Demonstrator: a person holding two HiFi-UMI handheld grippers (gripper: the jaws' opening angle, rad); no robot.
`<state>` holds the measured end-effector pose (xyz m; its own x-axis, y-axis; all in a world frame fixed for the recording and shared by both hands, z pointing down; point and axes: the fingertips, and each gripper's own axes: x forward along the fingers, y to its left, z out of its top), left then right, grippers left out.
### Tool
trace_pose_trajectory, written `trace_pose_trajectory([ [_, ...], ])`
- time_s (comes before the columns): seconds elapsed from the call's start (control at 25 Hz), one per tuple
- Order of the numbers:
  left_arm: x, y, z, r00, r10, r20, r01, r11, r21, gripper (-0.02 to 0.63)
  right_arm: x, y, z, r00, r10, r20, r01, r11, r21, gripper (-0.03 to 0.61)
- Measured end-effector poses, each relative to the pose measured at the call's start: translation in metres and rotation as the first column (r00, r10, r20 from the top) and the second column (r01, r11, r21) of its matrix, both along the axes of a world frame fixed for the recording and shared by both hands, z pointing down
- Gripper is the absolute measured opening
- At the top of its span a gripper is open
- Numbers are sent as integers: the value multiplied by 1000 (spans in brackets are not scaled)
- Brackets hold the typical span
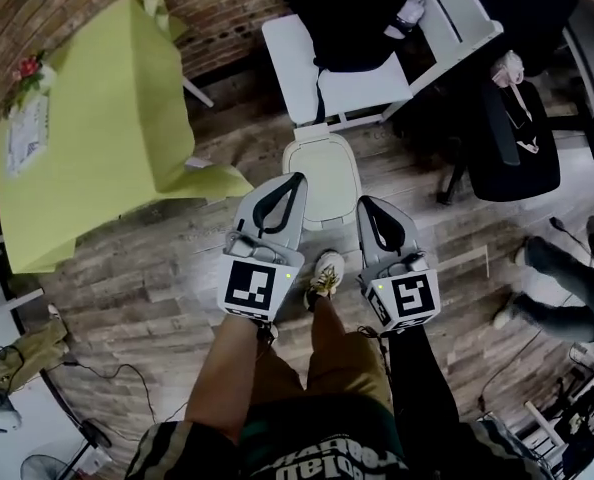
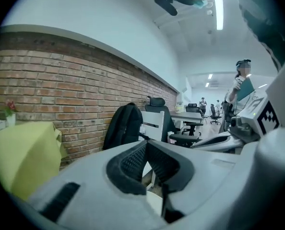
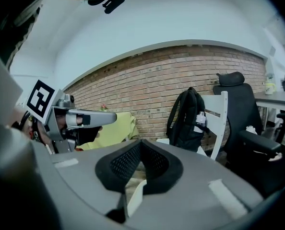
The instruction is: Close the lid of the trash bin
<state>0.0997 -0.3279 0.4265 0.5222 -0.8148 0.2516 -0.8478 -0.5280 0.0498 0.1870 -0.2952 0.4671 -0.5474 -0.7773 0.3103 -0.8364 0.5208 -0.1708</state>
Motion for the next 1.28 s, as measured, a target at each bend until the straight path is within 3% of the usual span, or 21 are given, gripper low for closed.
trace_pose_trajectory([
  [0.64, -20, 2, -95, 1000, 1, 20, -3, 995, 103, 8, -4, -8, -82, 996, 30, -84, -19, 992, 124, 14],
  [1.28, -24, 13, -118, 1000, 3, 12, -5, 990, 137, 8, 0, 1, -102, 995, 74, -73, -63, 987, 150, 14],
])
